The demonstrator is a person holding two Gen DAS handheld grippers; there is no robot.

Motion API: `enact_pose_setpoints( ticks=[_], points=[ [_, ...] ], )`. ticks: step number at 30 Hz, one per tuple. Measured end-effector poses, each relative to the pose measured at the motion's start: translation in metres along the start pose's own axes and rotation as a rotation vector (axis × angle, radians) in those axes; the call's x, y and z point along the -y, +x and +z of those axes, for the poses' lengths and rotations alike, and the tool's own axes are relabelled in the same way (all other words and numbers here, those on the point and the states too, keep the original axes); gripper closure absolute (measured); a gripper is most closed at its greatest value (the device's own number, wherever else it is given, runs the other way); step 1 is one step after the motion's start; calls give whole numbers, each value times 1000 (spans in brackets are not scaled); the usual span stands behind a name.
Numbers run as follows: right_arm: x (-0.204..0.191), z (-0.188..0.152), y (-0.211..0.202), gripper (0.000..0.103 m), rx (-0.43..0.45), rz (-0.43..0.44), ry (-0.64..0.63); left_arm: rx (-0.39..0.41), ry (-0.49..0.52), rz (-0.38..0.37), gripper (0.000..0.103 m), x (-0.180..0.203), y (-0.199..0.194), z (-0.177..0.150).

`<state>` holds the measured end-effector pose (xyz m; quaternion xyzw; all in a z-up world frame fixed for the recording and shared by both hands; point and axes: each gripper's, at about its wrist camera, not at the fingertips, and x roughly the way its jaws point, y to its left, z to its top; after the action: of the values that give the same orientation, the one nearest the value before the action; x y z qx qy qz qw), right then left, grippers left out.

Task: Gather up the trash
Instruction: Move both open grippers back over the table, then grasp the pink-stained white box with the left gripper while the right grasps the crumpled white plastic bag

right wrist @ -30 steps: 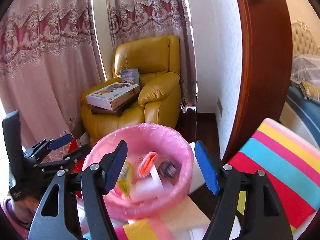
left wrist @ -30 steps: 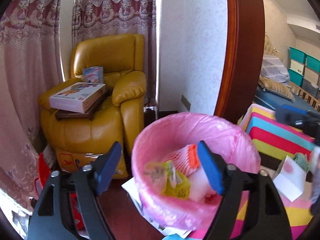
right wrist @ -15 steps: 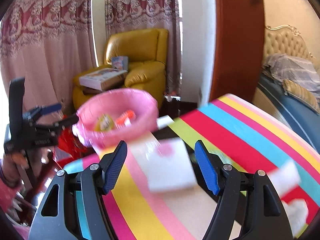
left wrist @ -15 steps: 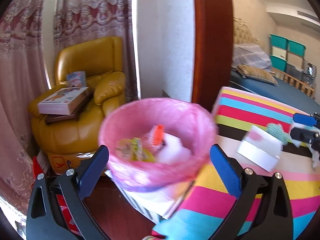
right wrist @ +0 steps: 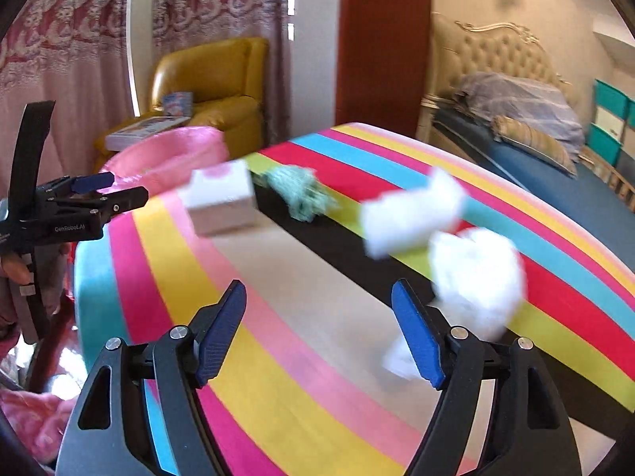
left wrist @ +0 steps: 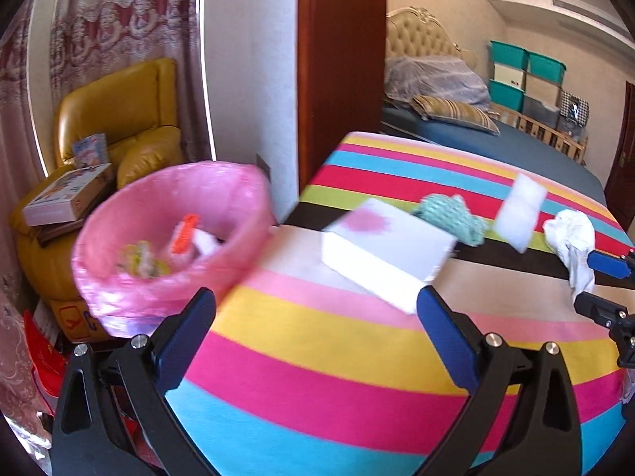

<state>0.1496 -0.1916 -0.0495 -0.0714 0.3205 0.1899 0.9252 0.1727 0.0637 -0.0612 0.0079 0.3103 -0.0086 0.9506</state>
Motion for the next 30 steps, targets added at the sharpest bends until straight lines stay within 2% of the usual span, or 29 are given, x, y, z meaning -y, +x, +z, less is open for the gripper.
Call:
enact_pose_setpoints(
  ticks=[9, 13, 19, 21, 24, 26, 30],
  points=[
    [67, -8, 0, 25, -35, -115, 175, -25, -77, 13, 5, 50, 18, 6],
    [80, -3, 11, 24, -42, -106, 233, -33, -91, 30, 5, 58, 22, 8],
    [89, 7, 32, 24, -68, -100, 269, -19, -166, 69, 5, 64, 27, 14],
    [92, 6, 34, 33, -78, -81, 282, -26, -185, 67, 5, 66, 31, 16],
    [95, 5, 32, 64, -72, -62, 299, -37, -205, 81, 5, 70, 40, 20],
    [93, 4, 32, 68, -69, -59, 291, -49, -213, 99, 5, 74, 47, 25],
    [88, 6, 32, 69, -69, -42, 260, -84, -228, 173, 5, 76, 64, 34]
  ],
)
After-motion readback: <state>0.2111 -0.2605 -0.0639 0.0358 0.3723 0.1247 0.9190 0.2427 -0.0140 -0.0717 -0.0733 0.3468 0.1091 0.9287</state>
